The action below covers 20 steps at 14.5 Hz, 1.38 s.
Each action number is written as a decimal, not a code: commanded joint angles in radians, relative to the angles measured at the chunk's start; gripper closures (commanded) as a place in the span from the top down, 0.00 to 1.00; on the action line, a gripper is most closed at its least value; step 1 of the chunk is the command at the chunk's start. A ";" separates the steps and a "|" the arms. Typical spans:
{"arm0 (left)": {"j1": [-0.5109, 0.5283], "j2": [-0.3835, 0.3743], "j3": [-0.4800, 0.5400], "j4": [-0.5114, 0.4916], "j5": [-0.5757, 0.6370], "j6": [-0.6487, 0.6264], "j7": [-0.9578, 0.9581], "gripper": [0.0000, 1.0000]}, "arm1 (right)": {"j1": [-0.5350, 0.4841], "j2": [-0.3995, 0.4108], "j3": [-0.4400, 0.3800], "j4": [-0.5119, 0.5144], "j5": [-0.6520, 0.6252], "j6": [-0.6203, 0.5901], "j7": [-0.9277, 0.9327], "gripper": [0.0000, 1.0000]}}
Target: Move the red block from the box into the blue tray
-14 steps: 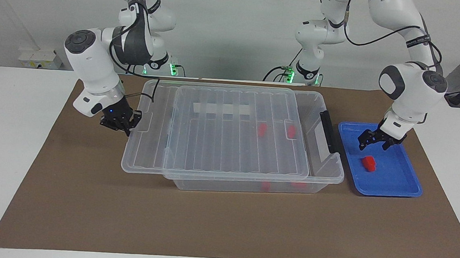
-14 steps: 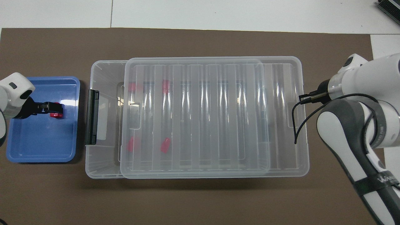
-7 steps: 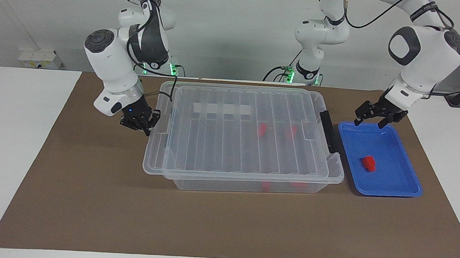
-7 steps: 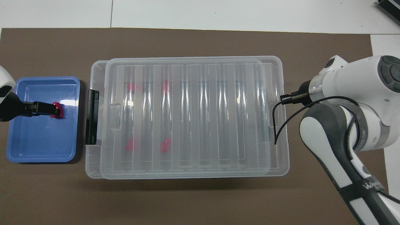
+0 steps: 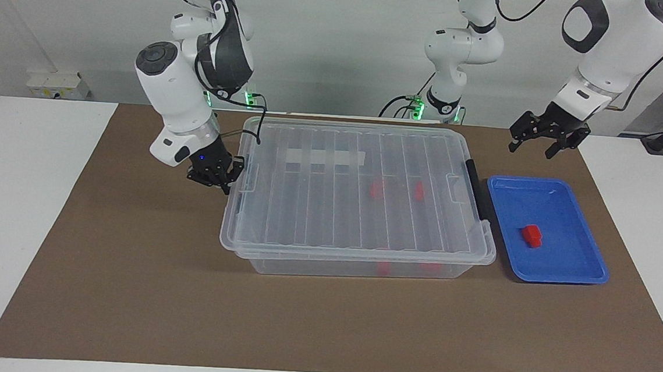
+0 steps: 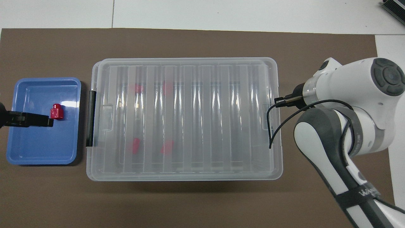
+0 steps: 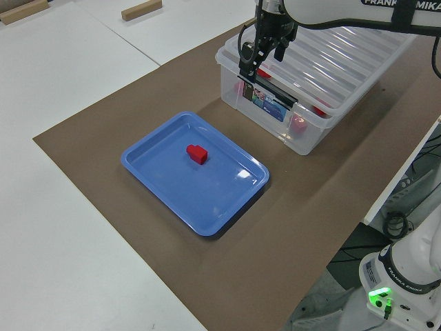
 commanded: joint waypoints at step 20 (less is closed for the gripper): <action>-0.061 0.099 -0.061 0.095 0.186 0.004 -0.142 1.00 | -0.190 -0.071 -0.015 0.350 -0.177 -0.567 0.098 1.00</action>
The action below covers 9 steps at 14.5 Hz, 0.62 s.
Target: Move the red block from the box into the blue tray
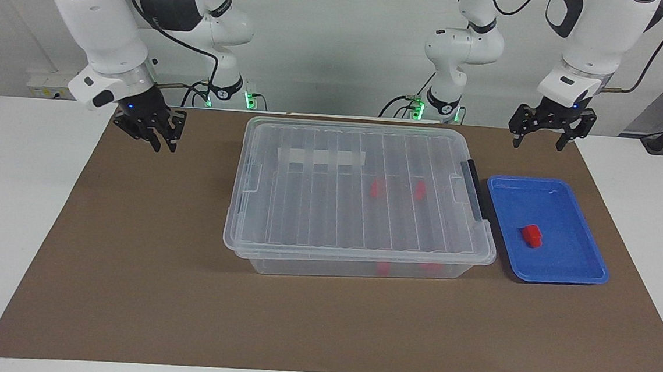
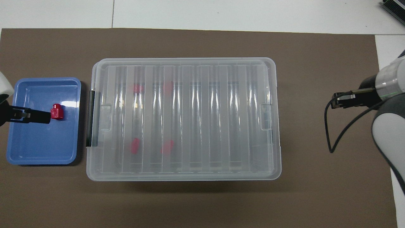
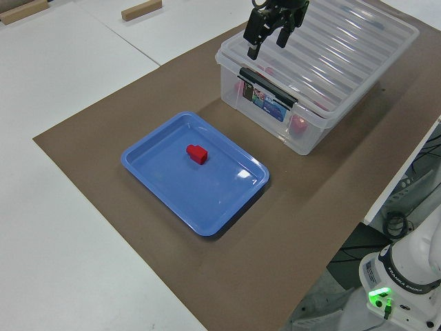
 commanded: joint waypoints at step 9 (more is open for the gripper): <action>-0.056 0.104 0.030 0.169 -0.072 -0.152 -0.124 1.00 | -0.060 0.005 0.028 0.089 -0.045 -0.147 0.015 1.00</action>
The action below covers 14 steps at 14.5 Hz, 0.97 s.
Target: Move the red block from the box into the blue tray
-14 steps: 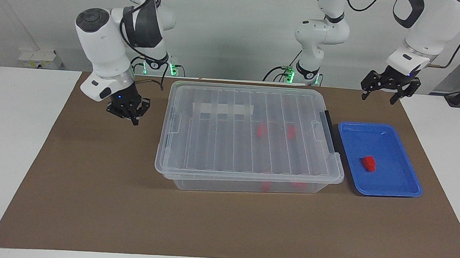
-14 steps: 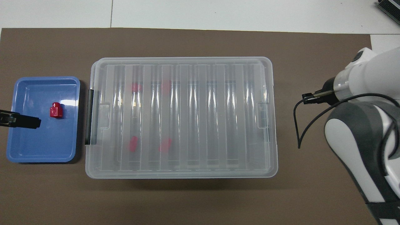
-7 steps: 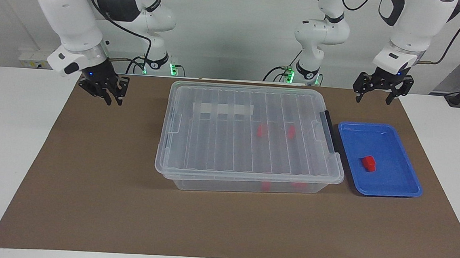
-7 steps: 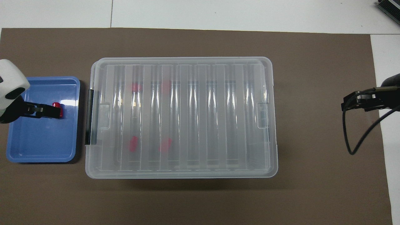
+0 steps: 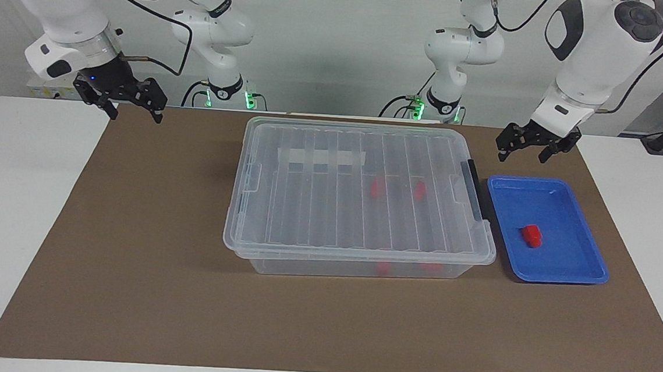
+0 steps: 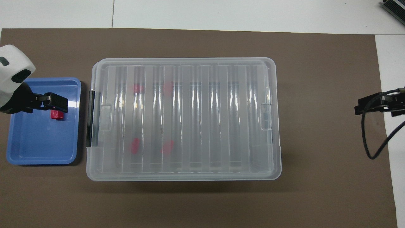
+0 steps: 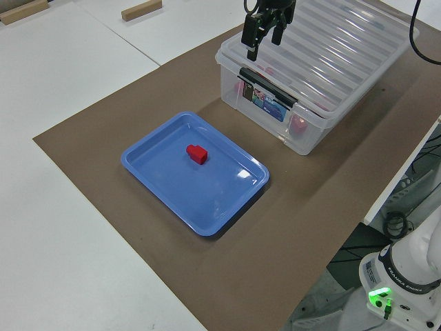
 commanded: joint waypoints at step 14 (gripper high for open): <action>-0.001 -0.042 0.021 0.005 -0.011 -0.027 -0.016 1.00 | 0.007 -0.005 0.010 0.010 -0.025 -0.007 0.014 1.00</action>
